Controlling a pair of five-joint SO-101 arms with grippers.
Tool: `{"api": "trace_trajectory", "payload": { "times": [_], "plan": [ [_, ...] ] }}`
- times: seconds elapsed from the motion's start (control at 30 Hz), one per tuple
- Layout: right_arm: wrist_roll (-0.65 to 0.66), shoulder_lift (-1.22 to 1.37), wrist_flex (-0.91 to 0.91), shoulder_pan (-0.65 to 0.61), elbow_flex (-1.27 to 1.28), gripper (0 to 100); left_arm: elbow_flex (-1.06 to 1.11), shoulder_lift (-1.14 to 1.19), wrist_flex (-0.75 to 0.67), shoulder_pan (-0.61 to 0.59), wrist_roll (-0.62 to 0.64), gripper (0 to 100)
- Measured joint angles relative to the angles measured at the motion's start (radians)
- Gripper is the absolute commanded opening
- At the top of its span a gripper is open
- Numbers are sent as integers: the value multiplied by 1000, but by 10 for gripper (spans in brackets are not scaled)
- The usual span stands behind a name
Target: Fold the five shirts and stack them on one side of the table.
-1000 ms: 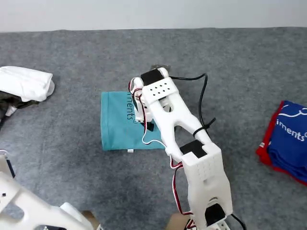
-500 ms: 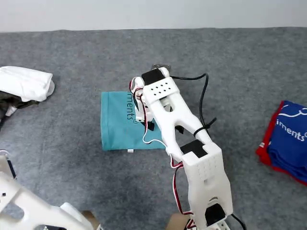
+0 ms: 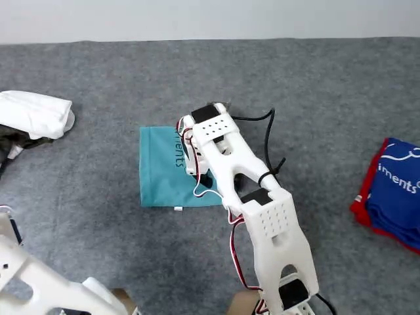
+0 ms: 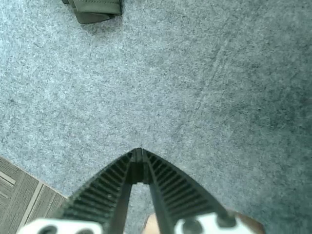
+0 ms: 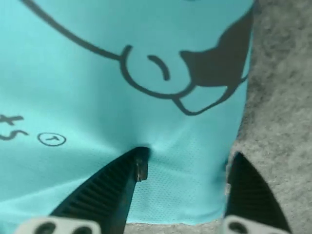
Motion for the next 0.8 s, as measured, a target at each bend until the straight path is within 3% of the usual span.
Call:
{"api": "trace_trajectory", "payload": {
  "times": [0.3, 0.57, 0.8],
  "plan": [
    [84, 6, 8, 12, -2, 30, 0, 0, 0, 0, 0, 3],
    [132, 0, 9, 17, 3, 6, 0, 0, 0, 0, 0, 3],
    [169, 8, 68, 95, -32, 9, 0, 0, 0, 0, 0, 3]
  ]
}}
